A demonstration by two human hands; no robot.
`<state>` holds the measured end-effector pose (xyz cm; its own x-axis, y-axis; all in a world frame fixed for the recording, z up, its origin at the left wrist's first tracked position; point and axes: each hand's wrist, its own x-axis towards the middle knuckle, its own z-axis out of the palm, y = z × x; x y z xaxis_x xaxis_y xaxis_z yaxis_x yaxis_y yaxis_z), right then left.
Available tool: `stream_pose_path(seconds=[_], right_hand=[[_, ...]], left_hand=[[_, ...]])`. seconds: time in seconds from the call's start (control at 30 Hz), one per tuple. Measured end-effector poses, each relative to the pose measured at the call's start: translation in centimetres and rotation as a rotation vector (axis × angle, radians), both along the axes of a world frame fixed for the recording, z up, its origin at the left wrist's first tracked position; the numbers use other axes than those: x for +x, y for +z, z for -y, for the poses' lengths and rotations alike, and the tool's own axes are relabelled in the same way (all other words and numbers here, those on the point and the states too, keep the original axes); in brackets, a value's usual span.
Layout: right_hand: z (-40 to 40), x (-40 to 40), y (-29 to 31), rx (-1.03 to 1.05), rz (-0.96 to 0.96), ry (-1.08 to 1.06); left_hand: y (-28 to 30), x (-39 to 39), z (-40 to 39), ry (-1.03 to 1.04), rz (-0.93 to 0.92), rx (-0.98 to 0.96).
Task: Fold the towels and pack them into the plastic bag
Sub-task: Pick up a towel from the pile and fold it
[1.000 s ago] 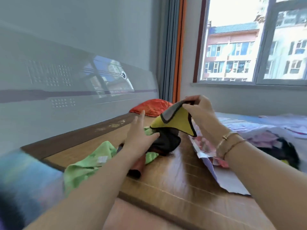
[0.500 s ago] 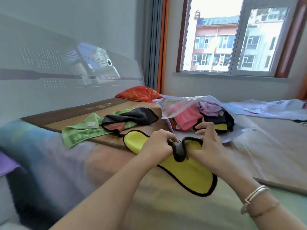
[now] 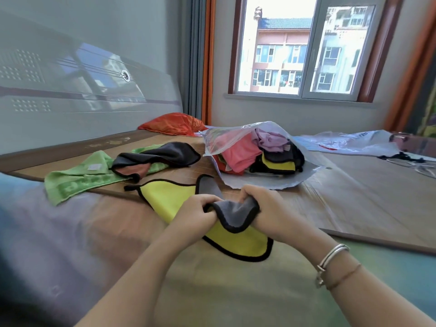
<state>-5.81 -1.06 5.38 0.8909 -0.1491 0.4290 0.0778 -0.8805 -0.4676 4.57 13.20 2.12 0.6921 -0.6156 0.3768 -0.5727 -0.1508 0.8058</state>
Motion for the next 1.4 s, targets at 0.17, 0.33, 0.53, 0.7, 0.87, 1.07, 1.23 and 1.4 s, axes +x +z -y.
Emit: stream_pose_path(seconds=[0.17, 0.33, 0.53, 0.7, 0.87, 1.07, 1.23, 1.4], right_hand=[[0.2, -1.9, 1.0, 0.296, 0.135, -0.026], [0.1, -5.1, 2.4, 0.862, 0.264, -0.039], [0.8, -7.0, 3.4, 1.162, 0.223, -0.140], [0.6, -7.2, 3.5, 1.200, 0.224, -0.111], [1.3, -7.4, 3.0, 0.852, 0.271, -0.193], [1.6, -7.7, 2.4, 0.441, -0.057, -0.230], [-1.3, -6.8, 2.4, 0.217, -0.152, -0.036], [-0.6, -4.6, 1.8, 0.319, 0.054, -0.052]], left_hand=[[0.2, -0.8, 0.0, -0.044, -0.098, -0.043], [-0.4, -1.3, -0.6, 0.154, 0.394, 0.322], [-2.8, -1.1, 0.4, 0.028, 0.424, 0.446], [-2.1, -2.2, 1.8, -0.125, 0.300, 0.265], [0.4, -2.6, 1.5, 0.084, 0.250, -0.062], [3.3, -3.0, -0.4, 0.287, 0.303, -0.144], [4.6, -4.3, 0.0, 0.132, 0.015, -0.030], [4.8, -4.6, -1.1, 0.034, -0.197, -0.047]])
